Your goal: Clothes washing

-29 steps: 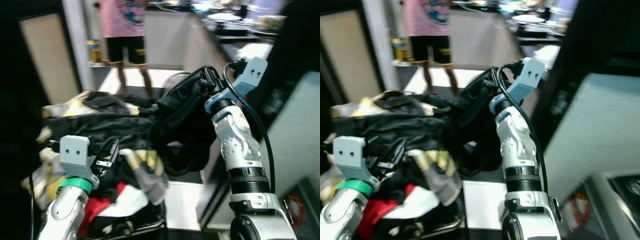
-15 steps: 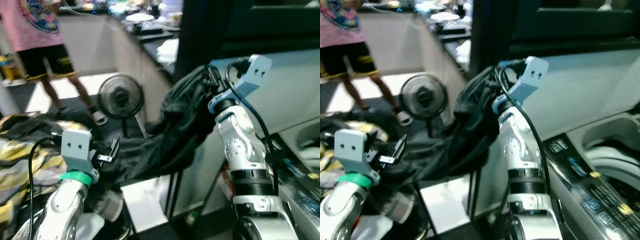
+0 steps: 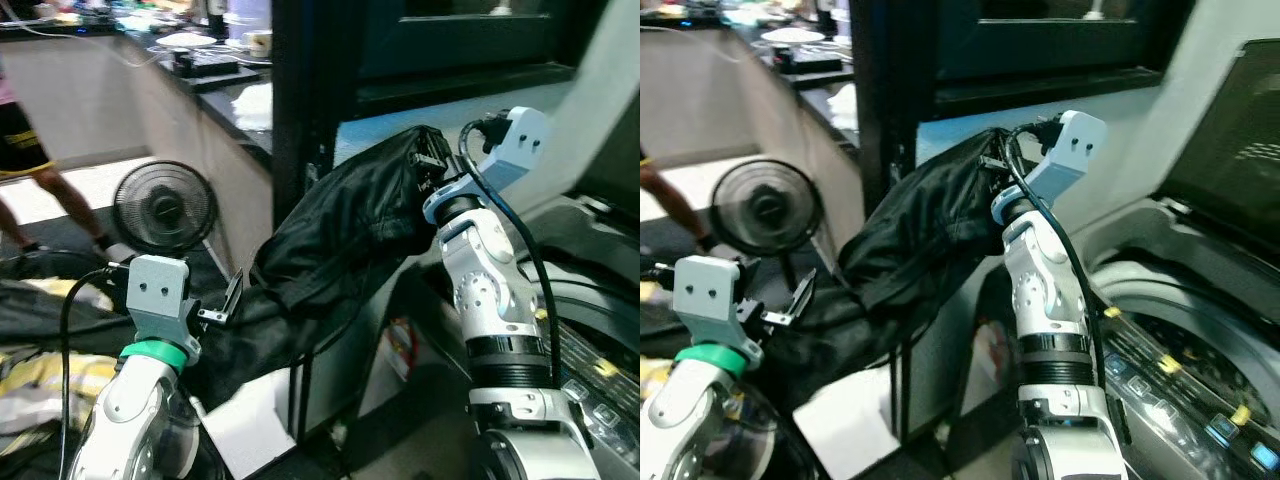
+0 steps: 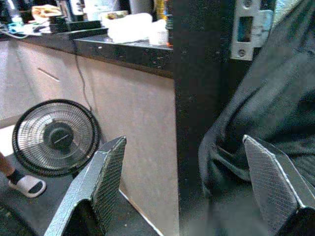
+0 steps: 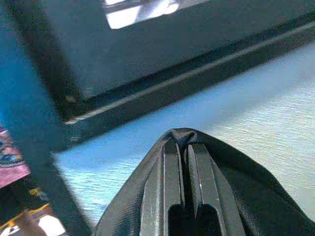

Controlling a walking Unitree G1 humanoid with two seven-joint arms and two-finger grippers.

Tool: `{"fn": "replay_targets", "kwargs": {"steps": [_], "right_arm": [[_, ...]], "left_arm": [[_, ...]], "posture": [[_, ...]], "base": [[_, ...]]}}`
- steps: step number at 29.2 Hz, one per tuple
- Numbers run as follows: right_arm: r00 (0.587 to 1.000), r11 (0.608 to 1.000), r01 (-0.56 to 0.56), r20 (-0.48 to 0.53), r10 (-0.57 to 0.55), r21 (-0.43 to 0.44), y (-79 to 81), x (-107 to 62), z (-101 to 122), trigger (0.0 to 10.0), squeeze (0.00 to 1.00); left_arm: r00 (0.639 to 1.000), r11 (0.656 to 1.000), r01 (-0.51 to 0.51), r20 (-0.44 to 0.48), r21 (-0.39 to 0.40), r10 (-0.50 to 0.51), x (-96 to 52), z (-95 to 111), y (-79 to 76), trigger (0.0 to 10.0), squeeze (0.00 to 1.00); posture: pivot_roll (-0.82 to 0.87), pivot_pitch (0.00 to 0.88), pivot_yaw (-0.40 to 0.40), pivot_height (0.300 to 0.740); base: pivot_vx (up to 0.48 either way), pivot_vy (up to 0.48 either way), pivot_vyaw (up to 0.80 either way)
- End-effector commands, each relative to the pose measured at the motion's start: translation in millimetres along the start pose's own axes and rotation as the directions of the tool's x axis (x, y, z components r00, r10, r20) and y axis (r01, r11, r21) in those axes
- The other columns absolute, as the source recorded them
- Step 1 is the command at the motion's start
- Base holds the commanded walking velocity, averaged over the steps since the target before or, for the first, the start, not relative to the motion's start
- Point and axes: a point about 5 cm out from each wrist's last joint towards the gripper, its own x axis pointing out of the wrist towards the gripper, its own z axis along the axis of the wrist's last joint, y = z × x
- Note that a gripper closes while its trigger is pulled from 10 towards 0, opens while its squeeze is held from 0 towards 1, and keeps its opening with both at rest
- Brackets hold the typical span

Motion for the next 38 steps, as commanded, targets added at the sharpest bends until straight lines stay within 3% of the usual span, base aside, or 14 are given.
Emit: {"fn": "replay_targets", "kwargs": {"steps": [1, 38], "right_arm": [[0.999, 1.0, 0.016, 0.05, -0.015, -0.011, -3.5, 1.7, 10.8, 10.0, 0.0], [0.999, 1.0, 0.019, 0.032, -0.019, -0.009, -0.9, 4.7, 8.0, 10.0, 0.0]], "left_arm": [[1.0, 1.0, 0.007, -0.009, -0.017, -0.008, 0.3, -0.3, -2.0, 10.0, 0.0], [0.999, 1.0, -0.023, 0.038, -0.014, 0.023, 5.2, 14.3, 0.5, 10.0, 0.0]], "posture": [[0.09, 0.0, 0.028, 0.74], [0.09, 0.017, 0.015, 0.74]], "base": [[0.0, 0.0, -0.8], [0.0, 0.0, -0.8]]}}
